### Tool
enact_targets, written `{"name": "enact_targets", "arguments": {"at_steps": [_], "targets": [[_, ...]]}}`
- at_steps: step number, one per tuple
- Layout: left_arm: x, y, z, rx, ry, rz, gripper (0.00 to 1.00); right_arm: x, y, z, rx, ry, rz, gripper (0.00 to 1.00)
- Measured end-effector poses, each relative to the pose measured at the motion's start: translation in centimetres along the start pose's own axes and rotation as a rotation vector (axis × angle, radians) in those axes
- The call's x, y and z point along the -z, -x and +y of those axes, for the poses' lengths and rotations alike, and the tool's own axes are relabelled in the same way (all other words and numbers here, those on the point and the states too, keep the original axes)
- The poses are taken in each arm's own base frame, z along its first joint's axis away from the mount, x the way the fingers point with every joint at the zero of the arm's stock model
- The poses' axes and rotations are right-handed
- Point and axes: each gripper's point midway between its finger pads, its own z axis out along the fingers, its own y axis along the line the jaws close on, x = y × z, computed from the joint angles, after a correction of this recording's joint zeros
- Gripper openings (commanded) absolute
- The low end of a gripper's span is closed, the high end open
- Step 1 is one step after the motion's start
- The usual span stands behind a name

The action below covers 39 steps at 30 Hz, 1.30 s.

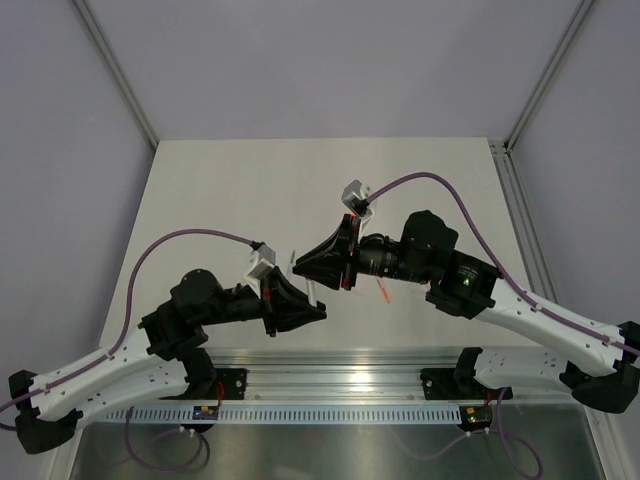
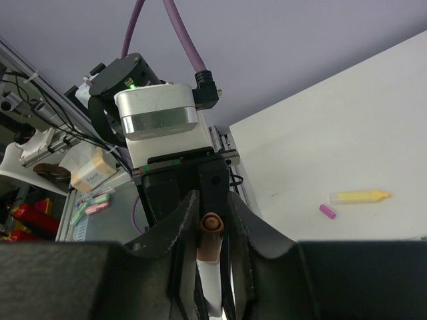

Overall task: Insert the pens into the pen caps
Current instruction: Press the pen cap onto the pen.

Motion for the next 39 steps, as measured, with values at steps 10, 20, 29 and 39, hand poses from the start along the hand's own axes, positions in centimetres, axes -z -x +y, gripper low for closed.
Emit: {"name": "enact_targets", "arguments": {"at_steps": [10,20,29,39], "targets": [[0.1,-0.2,0.4,0.005,0.022,0.004,0.00,-0.1,-0.4,0.0,-0.023,0.004,0.004,0.04],[0.0,-0.9,1.7,0.006,0.082,0.024,0.00,0.2,-1.0,-1.5,-0.047,-0.075,-0.004,0.00],[-0.4,-1.4,2.9,0.012,0.129,0.041,0.00,0.6,-1.5,-3.0,-0.055,-0.180,-0.008,0.00],[-0.4,-1.6,3.3,0.010,0.146,0.046,0.00,0.4,-1.9,-3.1,-0.045,-0.243,-0.025,0.00]]}}
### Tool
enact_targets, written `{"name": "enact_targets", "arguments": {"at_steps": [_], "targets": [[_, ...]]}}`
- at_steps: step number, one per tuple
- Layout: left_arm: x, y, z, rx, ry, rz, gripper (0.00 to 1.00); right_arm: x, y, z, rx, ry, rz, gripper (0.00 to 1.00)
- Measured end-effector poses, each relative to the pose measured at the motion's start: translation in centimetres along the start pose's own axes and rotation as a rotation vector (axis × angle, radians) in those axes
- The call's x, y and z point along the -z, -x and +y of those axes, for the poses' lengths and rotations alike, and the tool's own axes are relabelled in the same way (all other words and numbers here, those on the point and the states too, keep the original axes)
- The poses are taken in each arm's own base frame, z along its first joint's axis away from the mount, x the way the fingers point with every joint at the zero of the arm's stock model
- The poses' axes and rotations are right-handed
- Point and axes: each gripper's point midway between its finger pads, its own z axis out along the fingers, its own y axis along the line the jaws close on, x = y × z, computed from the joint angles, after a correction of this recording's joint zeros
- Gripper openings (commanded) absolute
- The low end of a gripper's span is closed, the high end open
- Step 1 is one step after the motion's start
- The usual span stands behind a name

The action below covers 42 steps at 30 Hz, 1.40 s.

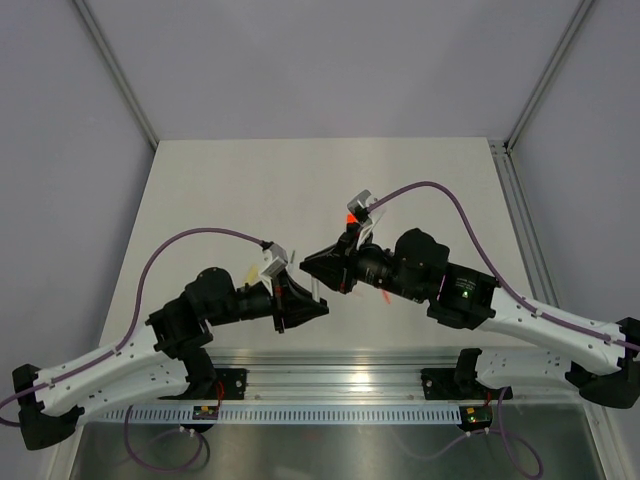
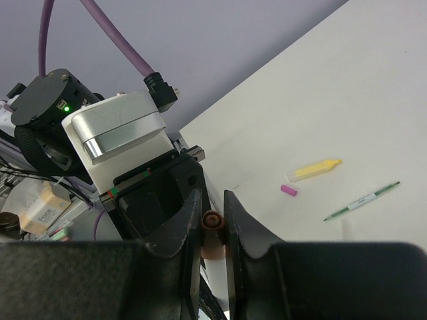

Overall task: Insert the pens into the pen caps
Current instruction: Press the pen cap onto the pen.

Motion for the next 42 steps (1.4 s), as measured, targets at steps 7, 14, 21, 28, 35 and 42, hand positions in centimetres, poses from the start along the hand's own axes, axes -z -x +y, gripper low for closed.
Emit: {"name": "enact_targets", "arguments": {"at_steps": [7,14,21,28,35,42], "targets": [[-0.1,-0.8,0.4,-0.001,0.015,0.031,0.00,0.3,-0.8,-0.6,0.010,-0.070,-0.010,0.00],[-0.1,-1.7,0.6,0.008,0.022,0.067,0.00,0.6,-1.8,-1.1,0.009,-0.096,0.011,0.00],[0.2,-2.5,0.6,0.008,0.026,0.113,0.00,0.8,-2.9,-1.3,-0.035,-0.098,0.035,0.00],[0.5,-2.4,0.1,-0.002,0.025,0.167,0.00,1.6,-2.8,-0.9,-0.102,-0.089,-0.004,0.00],[0.5,-2.5,-0.5,-0.001,0.003,0.208,0.00,1.8,-3.3,-0.6,-0.140,-0.074,-0.058,0.00],[1.4,-3.3,-0.5,0.004,0.018,0.269,0.00,1.6,-4.3,-0.4,-0.193,-0.068,-0.082,0.00]]}}
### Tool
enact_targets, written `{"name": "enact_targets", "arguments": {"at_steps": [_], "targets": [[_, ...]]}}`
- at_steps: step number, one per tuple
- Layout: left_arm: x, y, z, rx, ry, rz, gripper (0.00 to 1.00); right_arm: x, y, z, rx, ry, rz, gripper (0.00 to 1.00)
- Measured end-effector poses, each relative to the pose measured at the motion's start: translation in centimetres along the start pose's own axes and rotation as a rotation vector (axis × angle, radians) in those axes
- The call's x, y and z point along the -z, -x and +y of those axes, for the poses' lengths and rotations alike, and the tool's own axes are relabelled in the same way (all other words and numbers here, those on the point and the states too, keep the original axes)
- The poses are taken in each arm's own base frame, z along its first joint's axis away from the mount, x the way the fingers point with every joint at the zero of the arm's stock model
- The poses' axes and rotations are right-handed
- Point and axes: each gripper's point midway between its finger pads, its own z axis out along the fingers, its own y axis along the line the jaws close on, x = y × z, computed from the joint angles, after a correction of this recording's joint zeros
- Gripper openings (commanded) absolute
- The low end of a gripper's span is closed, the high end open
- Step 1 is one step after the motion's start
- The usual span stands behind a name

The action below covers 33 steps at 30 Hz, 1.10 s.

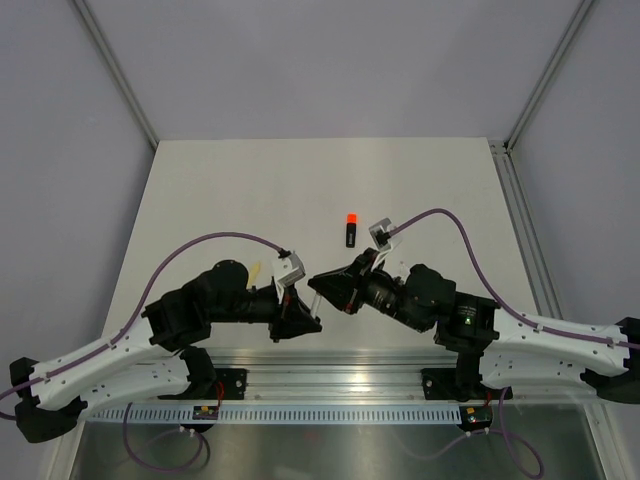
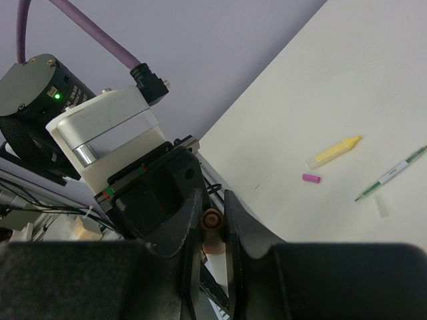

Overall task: Insert the pens into the pen caps
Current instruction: Press the pen cap onto the pen.

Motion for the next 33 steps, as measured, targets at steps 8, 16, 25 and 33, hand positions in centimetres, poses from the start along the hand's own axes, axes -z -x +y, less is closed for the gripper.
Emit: {"name": "enact_targets", "arguments": {"at_steps": [8,16,25,33], "targets": [[0.4,-1.2,0.4,-0.005,0.020,0.058,0.00,-0.1,-1.3,-0.4,-0.006,-0.073,0.039,0.00],[0.2,-2.0,0.8,0.001,0.034,0.101,0.00,0.2,-2.2,-1.3,-0.021,-0.150,0.057,0.00],[0.5,-3.4,1.1,0.026,0.053,0.162,0.00,-0.3,-3.9,-1.6,-0.068,-0.148,0.030,0.00],[1.5,-5.9,1.2,0.077,0.055,0.269,0.00,-0.4,-6.7,-2.1,-0.162,-0.156,-0.019,0.00]]}}
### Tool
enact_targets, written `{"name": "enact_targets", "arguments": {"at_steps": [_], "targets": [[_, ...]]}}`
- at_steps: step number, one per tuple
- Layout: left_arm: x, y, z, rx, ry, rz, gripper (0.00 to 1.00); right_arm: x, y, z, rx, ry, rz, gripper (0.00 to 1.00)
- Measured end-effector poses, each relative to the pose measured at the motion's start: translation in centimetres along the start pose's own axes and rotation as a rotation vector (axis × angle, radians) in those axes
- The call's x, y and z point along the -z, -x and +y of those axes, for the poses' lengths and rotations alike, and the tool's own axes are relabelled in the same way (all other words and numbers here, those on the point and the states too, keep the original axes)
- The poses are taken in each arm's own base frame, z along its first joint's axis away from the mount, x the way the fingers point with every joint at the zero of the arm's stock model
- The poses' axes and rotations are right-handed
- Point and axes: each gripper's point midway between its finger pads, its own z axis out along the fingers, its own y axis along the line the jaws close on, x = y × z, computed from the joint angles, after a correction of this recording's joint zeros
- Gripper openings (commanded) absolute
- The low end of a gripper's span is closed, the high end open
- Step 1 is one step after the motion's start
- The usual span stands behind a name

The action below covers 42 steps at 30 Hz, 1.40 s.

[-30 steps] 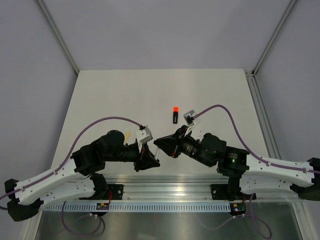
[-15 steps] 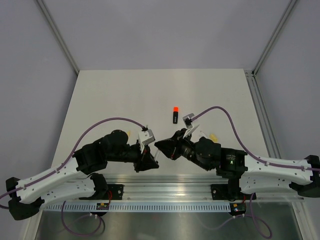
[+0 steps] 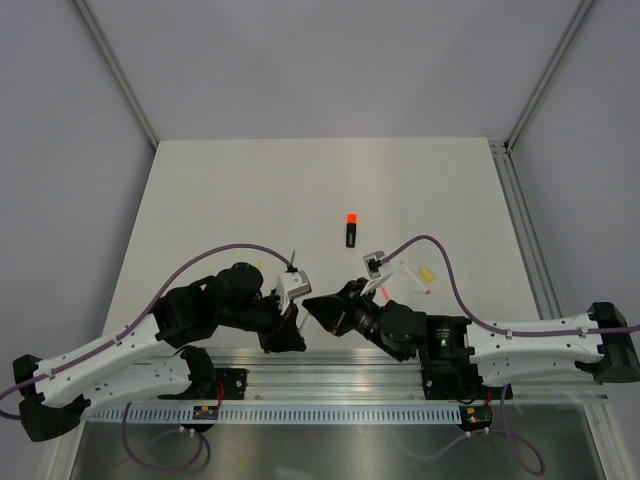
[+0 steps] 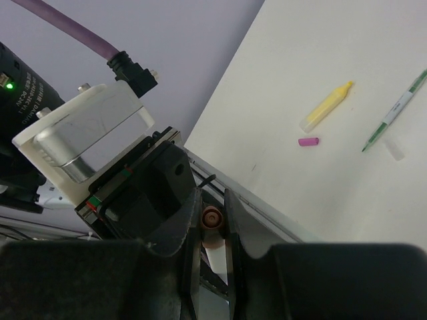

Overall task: Insert the pens into the pen caps
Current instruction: Press the pen cap onto the pen.

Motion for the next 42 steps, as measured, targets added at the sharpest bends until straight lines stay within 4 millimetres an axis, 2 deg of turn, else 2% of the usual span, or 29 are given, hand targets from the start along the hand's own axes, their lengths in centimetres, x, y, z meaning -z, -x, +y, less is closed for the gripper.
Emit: {"name": "enact_targets", "arguments": {"at_steps": [6,14,22,31,36,37,38,39,42], "targets": [[0.2,-0.5,0.3,0.069,-0.020,0.033,0.00,-0.5,-0.6,-0.7,-0.060,-0.004,-0.047,0.00],[0.5,-0.7,0.0,0.172,-0.058,0.055,0.00,-1.5,-1.2,-0.6,-0.072,-0.001,-0.061,0.00],[0.5,1.5,-0.2,0.247,-0.190,-0.054,0.00,0.3,-0.6,-1.7,-0.138,0.069,-0.117,0.00],[1.4,4.4,-2.4,0.168,-0.295,-0.163,0.00,0.8,2.3,1.1,-0.075,0.157,-0.163,0.00],[2.7,6.2,-4.2,0.059,-0.310,-0.291,0.00,1.0,4.4,4.9,0.044,0.208,-0.130,0.00],[3.2,6.7,-4.5,0.038,-0.312,-0.329,0.00,1.0,4.8,5.6,0.065,0.214,-0.126,0.02],[3.6,7.1,-4.7,0.022,-0.313,-0.364,0.00,1.0,5.2,6.2,0.081,0.214,-0.121,0.10],[4.0,7.5,-4.9,0.004,-0.315,-0.401,0.00,0.9,5.7,6.7,0.096,0.210,-0.118,0.26],[4.5,8.6,-4.7,-0.030,-0.300,-0.507,0.00,1.1,6.3,7.6,0.123,0.188,-0.084,0.43]]}}
